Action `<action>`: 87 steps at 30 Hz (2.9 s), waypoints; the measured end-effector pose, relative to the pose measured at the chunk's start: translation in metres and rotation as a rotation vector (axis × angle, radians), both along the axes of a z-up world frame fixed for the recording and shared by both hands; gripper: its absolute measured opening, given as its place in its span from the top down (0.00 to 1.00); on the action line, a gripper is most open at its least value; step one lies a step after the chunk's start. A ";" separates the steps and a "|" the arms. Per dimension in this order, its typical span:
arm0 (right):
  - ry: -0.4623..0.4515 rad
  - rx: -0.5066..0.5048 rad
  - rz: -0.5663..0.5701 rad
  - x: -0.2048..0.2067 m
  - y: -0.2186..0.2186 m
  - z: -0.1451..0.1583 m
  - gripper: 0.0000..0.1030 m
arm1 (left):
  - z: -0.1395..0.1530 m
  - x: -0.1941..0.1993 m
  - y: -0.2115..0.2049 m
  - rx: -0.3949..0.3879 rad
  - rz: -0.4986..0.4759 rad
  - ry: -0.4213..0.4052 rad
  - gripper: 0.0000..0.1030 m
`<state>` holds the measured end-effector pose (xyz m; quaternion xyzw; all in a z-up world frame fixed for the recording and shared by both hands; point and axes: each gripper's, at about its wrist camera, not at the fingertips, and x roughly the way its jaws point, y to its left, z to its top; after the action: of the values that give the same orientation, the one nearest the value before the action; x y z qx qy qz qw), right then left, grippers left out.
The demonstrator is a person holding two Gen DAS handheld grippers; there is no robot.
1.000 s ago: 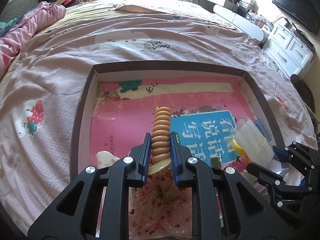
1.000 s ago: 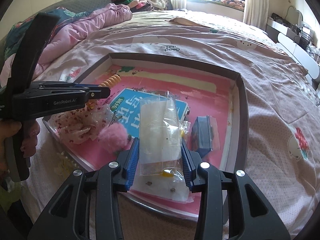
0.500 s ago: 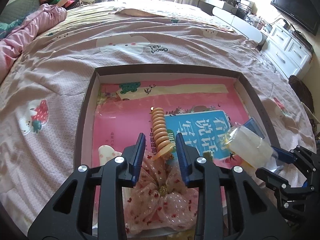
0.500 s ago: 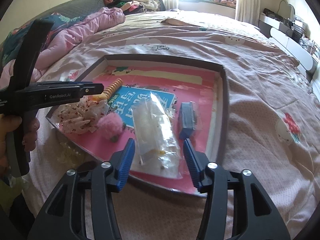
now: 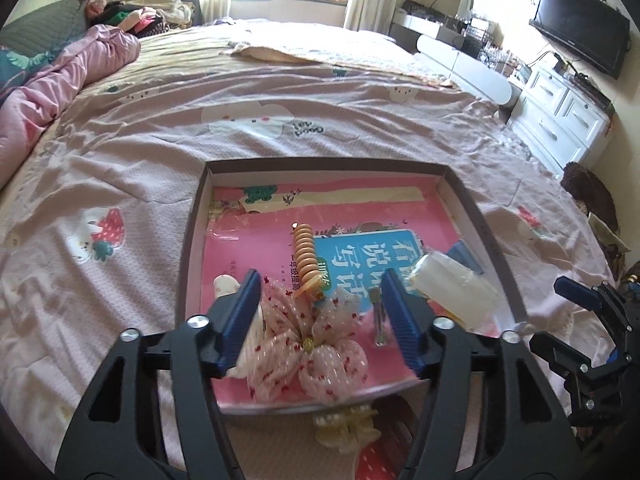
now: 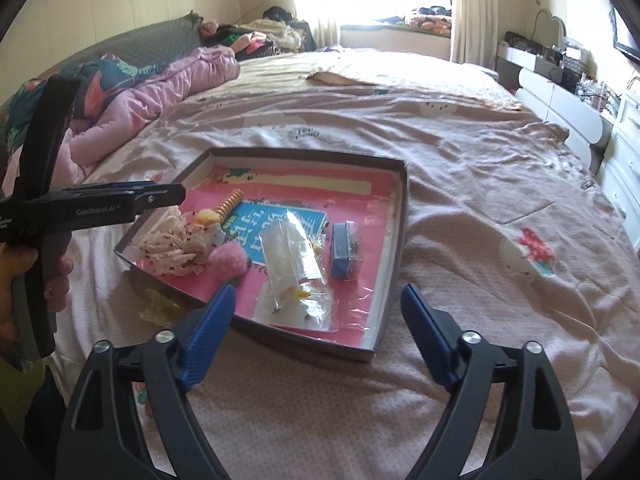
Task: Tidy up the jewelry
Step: 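Withdraw both tools from the tray toward the last two clips, then grasp the cream flower claw clip with the left tool while the right grasps the maroon clip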
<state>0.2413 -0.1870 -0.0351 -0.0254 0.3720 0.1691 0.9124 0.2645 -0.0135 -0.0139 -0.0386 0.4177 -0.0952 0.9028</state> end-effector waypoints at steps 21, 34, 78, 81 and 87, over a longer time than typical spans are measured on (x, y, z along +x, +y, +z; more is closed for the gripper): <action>-0.096 0.024 0.065 -0.062 0.008 0.042 0.12 | 0.035 -0.081 0.024 0.001 0.081 -0.091 0.12; -0.093 0.022 0.141 -0.088 0.030 0.039 0.12 | 0.032 -0.114 0.037 0.030 0.110 -0.098 0.12; 0.162 0.040 0.231 -0.057 0.068 -0.063 0.76 | -0.059 -0.082 -0.004 0.025 0.010 0.132 0.24; 0.163 0.046 0.203 -0.057 0.052 -0.063 0.76 | -0.067 -0.072 -0.015 0.039 -0.001 0.148 0.30; 0.145 0.073 0.178 -0.062 0.031 -0.053 0.77 | -0.080 -0.059 -0.022 0.062 0.001 0.169 0.48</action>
<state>0.1793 -0.1556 -0.0876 -0.0128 0.4266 0.2645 0.8648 0.2054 -0.0354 -0.0934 -0.0186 0.4953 -0.0782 0.8650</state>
